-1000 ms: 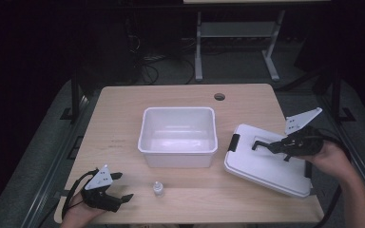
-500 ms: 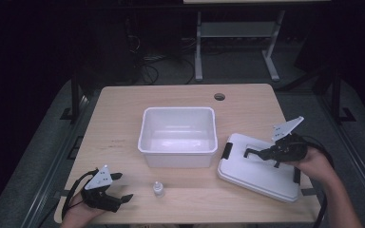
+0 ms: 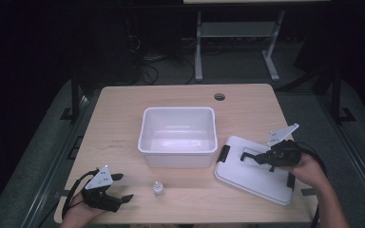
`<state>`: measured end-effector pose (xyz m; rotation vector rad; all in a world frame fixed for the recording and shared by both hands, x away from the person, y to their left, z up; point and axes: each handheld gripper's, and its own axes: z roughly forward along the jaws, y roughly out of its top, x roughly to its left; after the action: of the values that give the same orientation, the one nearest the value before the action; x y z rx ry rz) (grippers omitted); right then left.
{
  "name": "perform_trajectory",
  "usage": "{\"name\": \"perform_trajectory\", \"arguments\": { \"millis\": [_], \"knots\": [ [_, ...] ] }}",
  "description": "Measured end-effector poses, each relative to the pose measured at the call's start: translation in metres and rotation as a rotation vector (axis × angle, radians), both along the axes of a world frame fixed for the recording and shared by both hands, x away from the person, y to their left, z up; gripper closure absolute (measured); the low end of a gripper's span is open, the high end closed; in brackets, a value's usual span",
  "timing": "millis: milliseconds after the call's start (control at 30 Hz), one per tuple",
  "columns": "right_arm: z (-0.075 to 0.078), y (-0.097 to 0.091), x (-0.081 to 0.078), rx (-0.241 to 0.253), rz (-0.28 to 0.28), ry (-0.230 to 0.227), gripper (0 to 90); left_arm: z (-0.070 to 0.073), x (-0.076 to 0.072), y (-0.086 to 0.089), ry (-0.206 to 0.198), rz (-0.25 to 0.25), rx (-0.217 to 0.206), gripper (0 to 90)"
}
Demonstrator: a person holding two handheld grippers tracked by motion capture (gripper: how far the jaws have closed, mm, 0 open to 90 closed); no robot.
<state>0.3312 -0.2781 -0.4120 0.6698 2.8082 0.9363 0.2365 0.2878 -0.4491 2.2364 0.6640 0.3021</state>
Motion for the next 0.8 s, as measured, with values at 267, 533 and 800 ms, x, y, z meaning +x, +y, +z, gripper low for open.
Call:
{"name": "perform_trajectory", "arguments": {
  "millis": [267, 533, 800],
  "knots": [
    [0.001, 0.002, -0.007, 0.008, -0.013, -0.019, 77.2, 0.001, 0.0, -0.001, -0.001, -0.01, 0.002, 17.4],
    [-0.006, 0.006, -0.018, 0.029, -0.026, -0.009, 59.3, -0.001, 0.0, -0.006, 0.014, -0.023, 0.004, 17.4],
    [-0.004, 0.007, -0.031, 0.015, -0.06, -0.056, 44.0, 0.003, 0.001, -0.012, 0.023, -0.058, 0.012, 17.4]
  ]
}}
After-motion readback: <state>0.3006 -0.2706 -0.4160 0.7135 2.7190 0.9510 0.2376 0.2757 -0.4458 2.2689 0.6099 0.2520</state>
